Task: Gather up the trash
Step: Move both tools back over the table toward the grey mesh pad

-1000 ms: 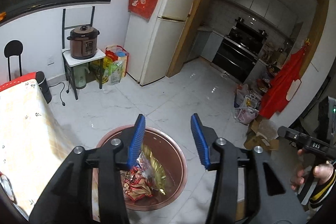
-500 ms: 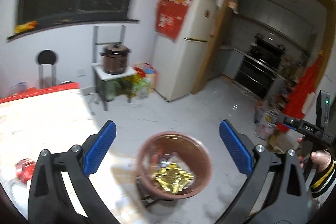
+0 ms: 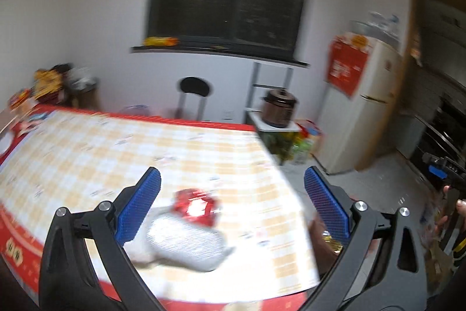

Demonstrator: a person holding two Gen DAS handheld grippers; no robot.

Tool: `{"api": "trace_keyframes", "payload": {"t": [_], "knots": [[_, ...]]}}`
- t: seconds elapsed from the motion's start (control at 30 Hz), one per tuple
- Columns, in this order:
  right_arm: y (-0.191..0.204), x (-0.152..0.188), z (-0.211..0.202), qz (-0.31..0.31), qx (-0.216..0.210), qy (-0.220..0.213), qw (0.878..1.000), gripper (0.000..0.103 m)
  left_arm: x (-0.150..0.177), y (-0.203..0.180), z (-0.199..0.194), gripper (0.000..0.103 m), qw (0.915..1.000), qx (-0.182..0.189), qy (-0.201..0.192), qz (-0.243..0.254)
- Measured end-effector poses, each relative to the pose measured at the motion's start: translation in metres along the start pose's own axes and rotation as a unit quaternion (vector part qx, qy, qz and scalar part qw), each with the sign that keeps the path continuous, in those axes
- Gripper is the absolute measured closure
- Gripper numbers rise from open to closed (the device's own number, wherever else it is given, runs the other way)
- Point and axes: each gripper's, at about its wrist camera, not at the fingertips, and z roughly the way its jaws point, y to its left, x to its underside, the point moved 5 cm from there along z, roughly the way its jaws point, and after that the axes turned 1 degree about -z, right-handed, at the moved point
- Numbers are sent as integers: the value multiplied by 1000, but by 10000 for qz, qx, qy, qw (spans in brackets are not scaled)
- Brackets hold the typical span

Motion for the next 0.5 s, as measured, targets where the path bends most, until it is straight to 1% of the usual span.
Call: {"api": "trace_keyframes", "payload": {"t": [0.03, 0.13, 0.2, 0.27, 0.37, 0.5], "knots": [[11, 0, 4, -59, -47, 25, 10000, 5, 2, 17, -5, 6, 9999, -127, 23, -95], [51, 7, 19, -210, -251, 191, 9993, 5, 7, 57, -17, 6, 9990, -333, 86, -288], [86, 14, 29, -461, -357, 328, 9978, 5, 14, 90, -25, 6, 9974, -509, 117, -494], [112, 20, 37, -634, -423, 442, 9961, 5, 19, 116, -26, 6, 9952, -640, 212, -715], [152, 32, 46, -839, -514, 607, 9933, 5, 29, 156, -29, 6, 9924, -672, 355, -969], [206, 50, 57, -1127, -567, 765, 9891, 5, 36, 195, -25, 6, 9907, -713, 422, -1080]]}}
